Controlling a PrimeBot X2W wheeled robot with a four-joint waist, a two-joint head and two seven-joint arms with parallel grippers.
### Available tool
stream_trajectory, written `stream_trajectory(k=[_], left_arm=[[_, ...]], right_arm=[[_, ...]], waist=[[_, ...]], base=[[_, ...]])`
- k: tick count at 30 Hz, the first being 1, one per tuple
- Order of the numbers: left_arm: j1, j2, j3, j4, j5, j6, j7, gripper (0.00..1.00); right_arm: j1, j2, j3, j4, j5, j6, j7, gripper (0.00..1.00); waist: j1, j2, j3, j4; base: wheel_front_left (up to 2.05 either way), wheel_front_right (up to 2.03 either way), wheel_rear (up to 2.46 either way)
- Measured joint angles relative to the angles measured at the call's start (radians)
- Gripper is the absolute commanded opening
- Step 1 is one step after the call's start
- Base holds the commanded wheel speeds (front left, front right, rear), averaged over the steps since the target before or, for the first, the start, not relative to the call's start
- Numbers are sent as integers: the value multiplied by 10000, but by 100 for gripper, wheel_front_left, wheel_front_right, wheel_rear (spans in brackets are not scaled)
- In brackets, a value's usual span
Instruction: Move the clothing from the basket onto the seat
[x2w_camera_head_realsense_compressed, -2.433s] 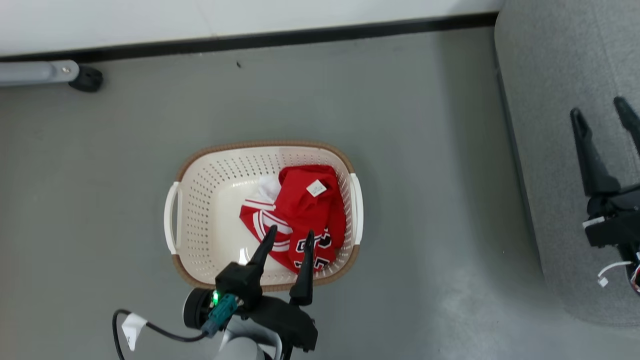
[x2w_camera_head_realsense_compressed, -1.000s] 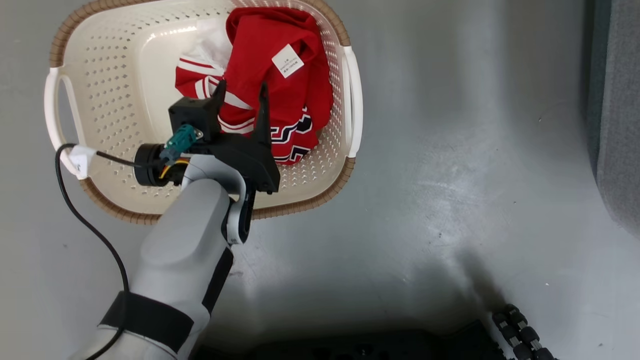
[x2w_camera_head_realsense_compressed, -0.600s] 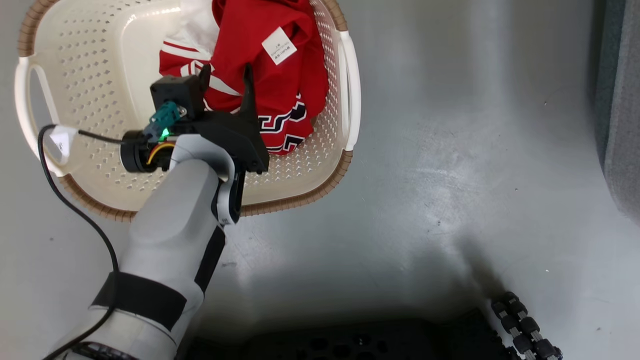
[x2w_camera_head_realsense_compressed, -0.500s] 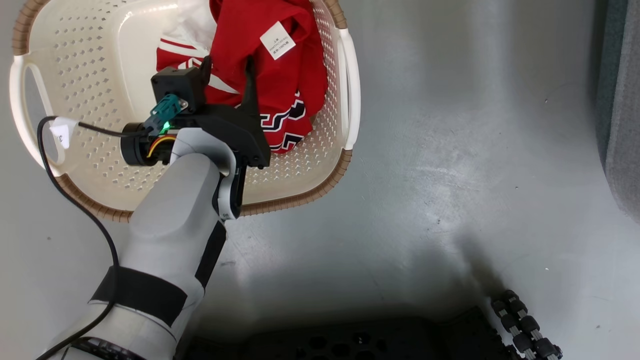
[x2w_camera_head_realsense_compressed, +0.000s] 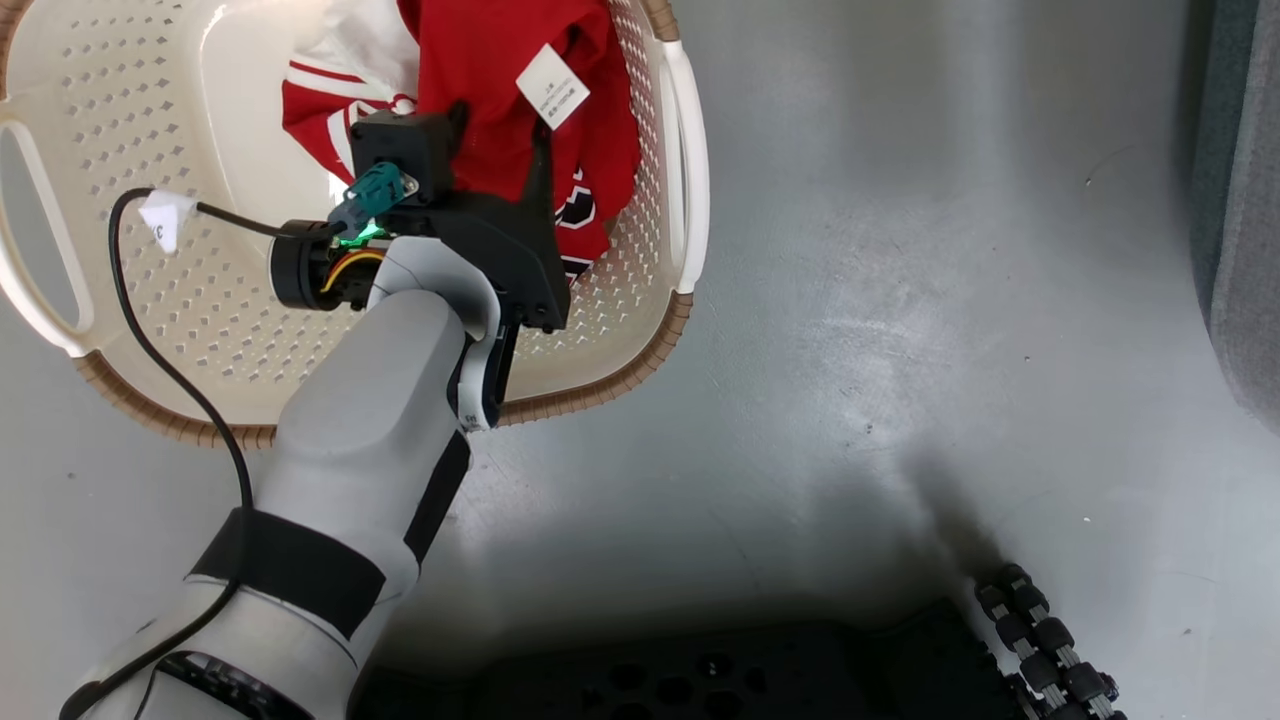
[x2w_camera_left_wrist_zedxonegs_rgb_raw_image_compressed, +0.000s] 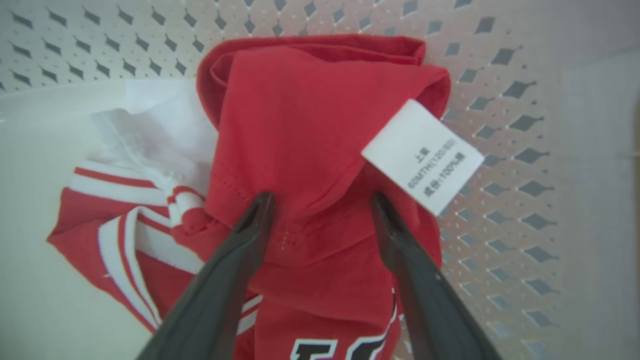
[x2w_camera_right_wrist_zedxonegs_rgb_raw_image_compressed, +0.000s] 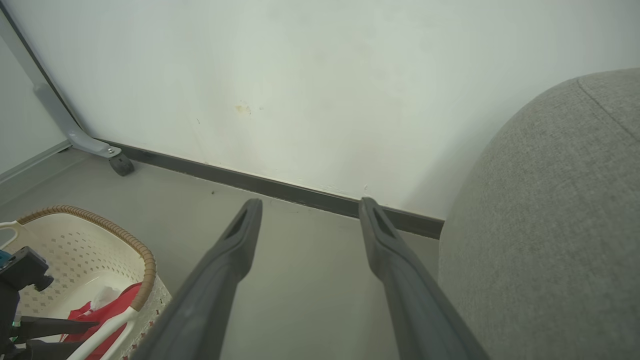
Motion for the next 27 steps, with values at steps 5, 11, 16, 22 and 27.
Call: stream_trajectory(k=[5, 11, 16, 22, 27], left_arm=[[-317, 4, -311, 617, 142, 0, 10, 100], [-746, 8, -612, 1206, 527, 0, 86, 100], [-750, 6, -867, 1225, 525, 0, 219, 0], [-714, 6, -844, 1223, 380, 0, 61, 0], [-156, 10, -878, 1216, 38, 0, -199, 0]], right_arm=[[1, -52, -36, -15, 8, 0, -2, 100], [2, -63, -61, -40, 12, 0, -13, 100], [-2, -44, -27, -42, 96, 13, -15, 100], [-155, 128, 25, 102, 151, 13, -42, 100], [-205, 351, 174, 527, 190, 15, -38, 100]], waist=[[0, 0, 71, -16], [0, -1, 131, -32], [0, 0, 168, -111], [1, 0, 117, -176], [1, 0, -284, -165]], base=[[0, 0, 0], [0, 0, 0], [0, 0, 0], [0, 0, 0], [0, 0, 0]])
